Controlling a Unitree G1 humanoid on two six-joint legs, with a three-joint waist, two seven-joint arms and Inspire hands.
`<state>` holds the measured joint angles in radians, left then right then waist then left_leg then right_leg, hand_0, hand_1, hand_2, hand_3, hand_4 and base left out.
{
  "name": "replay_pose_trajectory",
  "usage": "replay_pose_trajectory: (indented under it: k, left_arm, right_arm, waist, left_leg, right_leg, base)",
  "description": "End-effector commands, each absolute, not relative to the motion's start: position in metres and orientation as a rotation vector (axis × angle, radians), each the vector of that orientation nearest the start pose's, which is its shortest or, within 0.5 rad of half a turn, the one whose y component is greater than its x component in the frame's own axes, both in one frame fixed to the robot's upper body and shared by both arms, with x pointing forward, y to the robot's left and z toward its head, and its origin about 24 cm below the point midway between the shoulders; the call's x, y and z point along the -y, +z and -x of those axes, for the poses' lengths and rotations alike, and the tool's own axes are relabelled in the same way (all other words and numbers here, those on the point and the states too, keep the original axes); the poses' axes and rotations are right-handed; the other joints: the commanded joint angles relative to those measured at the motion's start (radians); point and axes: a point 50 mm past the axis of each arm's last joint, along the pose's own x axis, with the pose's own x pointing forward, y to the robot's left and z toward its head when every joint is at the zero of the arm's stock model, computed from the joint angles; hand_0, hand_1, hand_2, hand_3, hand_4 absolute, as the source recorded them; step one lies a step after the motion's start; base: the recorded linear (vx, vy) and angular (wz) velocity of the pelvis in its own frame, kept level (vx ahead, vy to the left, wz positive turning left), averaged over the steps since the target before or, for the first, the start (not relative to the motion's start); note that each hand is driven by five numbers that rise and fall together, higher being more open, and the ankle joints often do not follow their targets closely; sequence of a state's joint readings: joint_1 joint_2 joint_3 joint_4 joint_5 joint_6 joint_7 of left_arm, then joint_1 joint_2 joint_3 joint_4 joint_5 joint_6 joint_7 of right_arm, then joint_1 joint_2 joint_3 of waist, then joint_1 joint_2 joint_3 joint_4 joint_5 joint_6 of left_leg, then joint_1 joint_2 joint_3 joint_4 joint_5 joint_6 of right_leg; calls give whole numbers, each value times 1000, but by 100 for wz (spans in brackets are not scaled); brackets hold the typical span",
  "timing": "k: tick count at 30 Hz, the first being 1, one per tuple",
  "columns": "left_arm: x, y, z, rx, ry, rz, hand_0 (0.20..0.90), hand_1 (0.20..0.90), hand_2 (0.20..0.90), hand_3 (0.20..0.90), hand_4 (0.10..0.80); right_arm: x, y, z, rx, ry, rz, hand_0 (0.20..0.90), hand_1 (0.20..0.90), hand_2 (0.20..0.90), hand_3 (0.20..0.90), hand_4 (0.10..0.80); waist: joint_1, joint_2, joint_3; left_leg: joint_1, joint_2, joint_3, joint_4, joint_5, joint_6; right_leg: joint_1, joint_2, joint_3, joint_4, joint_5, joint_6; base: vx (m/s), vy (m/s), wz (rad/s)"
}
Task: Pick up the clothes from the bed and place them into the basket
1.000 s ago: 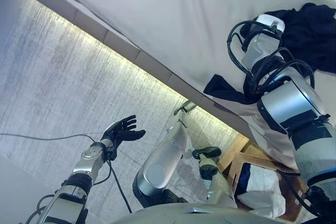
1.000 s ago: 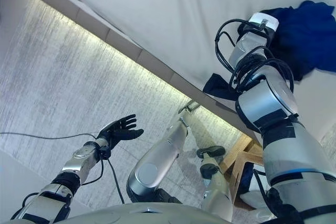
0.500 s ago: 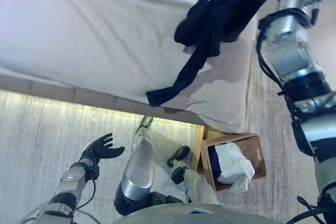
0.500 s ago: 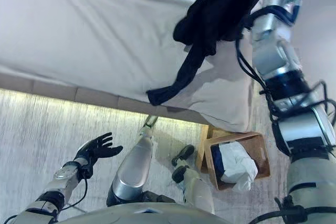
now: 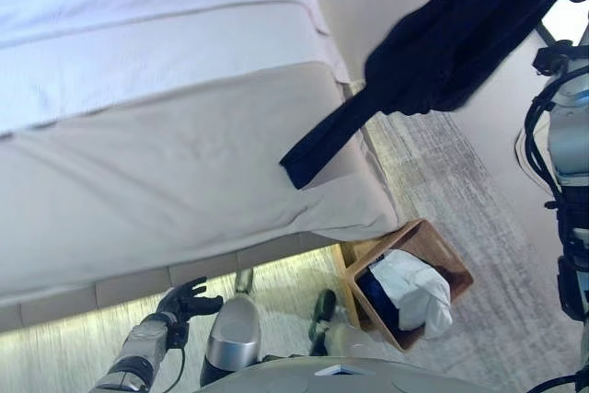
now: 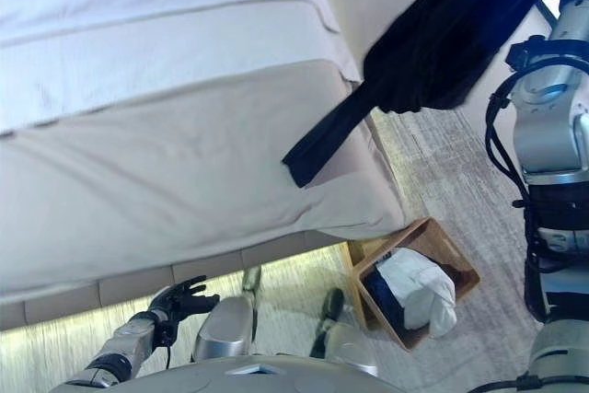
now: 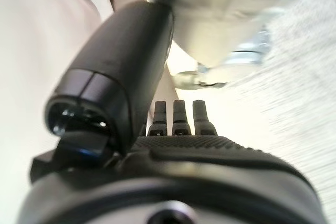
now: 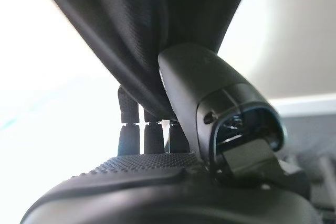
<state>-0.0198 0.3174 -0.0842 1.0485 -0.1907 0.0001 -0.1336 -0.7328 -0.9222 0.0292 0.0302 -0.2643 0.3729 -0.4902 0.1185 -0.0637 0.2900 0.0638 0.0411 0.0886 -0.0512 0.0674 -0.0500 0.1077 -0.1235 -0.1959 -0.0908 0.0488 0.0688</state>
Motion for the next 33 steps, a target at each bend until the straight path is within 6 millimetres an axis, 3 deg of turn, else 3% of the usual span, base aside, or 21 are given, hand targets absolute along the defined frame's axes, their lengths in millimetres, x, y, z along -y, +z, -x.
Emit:
replay_pose_trajectory:
  k: [1,5,10,16,18,26,33]
  left_arm:
    - [-243,-149,-114,-1149,-39,-181,900,900,900,900,800]
    - [-243,-148,-119,-1158,-58,-198,900,900,900,900,800]
    - [-244,-148,-119,-1165,-82,-217,900,900,900,900,800]
    - [-245,-148,-116,-1166,-117,-246,900,900,900,900,800]
    - [-244,-147,-120,-1151,-122,-250,900,900,900,900,800]
    - [-224,-122,-191,-924,-151,-255,900,900,900,900,800]
    - [-199,-98,-232,-737,-198,-230,900,900,900,900,800]
  right_arm:
    - [284,353,-272,889,-934,1004,300,300,300,200,100]
    - [290,337,-274,838,-881,972,300,300,300,200,100]
    - [304,303,-284,648,-792,988,300,300,300,200,100]
    - [319,242,-297,374,-689,1008,300,300,300,200,100]
    - [319,232,-299,344,-677,1015,300,300,300,200,100]
    - [314,208,-327,216,-638,1030,300,300,300,200,100]
    - [317,192,-350,51,-657,1120,300,300,300,200,100]
  waist:
    - [-43,-6,-210]
    - [-80,3,-222]
    - [-121,12,-220]
    - [-148,30,-193]
    - [-153,37,-178]
    - [-187,109,10]
    - [-192,186,139]
  left_leg:
    - [10,-14,15,14,-118,24]
    - [38,-11,44,-2,-124,24]
    - [54,-9,74,8,-139,25]
    - [50,0,89,31,-145,25]
    - [37,1,86,41,-145,26]
    - [-137,-11,61,75,-107,19]
    - [-266,-22,55,90,-66,10]
  right_leg:
    - [0,48,-27,48,-76,10]
    - [2,54,-6,41,-70,10]
    - [0,57,21,37,-66,7]
    - [-17,61,42,48,-67,1]
    - [-34,60,47,59,-69,-1]
    - [-223,45,77,118,-55,-11]
    - [-360,40,96,138,-30,-14]
  base:
    - [19,-71,-29]
    - [12,-89,-37]
    - [3,-95,-24]
    - [8,-102,-18]
    - [-82,-82,-9]
    - [-254,-61,-10]
    - [-145,-34,-15]
